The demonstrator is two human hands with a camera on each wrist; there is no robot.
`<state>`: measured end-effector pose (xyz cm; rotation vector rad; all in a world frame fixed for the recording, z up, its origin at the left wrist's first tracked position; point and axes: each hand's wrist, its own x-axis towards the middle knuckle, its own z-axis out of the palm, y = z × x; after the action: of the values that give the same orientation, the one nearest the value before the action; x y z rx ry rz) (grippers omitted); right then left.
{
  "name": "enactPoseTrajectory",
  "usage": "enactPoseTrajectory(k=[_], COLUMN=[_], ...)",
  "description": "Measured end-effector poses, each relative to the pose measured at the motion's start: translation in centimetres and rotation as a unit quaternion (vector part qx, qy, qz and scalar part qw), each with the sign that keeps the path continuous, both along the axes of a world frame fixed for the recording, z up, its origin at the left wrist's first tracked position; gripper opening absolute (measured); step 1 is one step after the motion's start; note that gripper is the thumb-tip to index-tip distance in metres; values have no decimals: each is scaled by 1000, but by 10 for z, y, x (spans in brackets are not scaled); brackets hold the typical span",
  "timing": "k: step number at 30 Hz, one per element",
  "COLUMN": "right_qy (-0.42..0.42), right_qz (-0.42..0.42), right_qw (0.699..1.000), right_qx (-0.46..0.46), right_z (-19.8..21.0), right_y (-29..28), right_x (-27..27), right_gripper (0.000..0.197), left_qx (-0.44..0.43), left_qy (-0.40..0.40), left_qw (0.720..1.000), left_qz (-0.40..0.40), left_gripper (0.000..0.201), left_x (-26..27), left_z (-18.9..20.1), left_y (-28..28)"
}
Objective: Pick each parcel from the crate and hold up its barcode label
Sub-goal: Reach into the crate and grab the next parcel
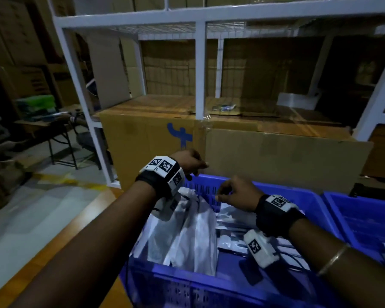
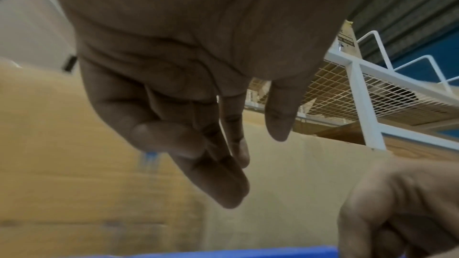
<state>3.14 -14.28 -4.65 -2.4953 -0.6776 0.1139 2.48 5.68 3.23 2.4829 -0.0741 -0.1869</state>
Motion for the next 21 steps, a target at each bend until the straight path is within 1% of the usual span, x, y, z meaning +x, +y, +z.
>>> enactPoseTrajectory(k=[2, 4, 6, 10, 14, 15, 18, 21], right_qy=[-13, -24, -22, -16, -4, 3, 22, 28], right_qz=[24, 27, 16, -20, -54, -54, -50, -46], right_qw=[1000, 999, 998, 998, 997, 996, 994, 995], right_qx=[-11, -38, -50, -59, -63, -69, -94, -89], right_z=[2, 3, -1, -10, -16, -17, -18, -16], right_y=[21, 41, 58, 82, 99, 102, 111, 115], right_x=[-3, -5, -3, 5, 10, 11, 13, 12], right_gripper=[17, 21, 27, 37, 58, 59, 46, 42], left_qx=[-8, -22, -34, -2, -17, -19, -29, -33], left_qy=[6, 10, 3, 0, -24, -28, -37, -35], left_qw=[1000, 999, 998, 998, 997, 996, 995, 995], left_qz=[11, 31, 52, 56, 76, 82, 89, 82], left_gripper=[32, 28, 25, 32, 28, 27, 28, 30], left_x=[-7, -12, -17, -24, -21, -21, -17, -16], left_z=[1, -5, -12, -24, -33, -35, -40, -43], left_y=[17, 35, 51, 74, 85, 86, 90, 94])
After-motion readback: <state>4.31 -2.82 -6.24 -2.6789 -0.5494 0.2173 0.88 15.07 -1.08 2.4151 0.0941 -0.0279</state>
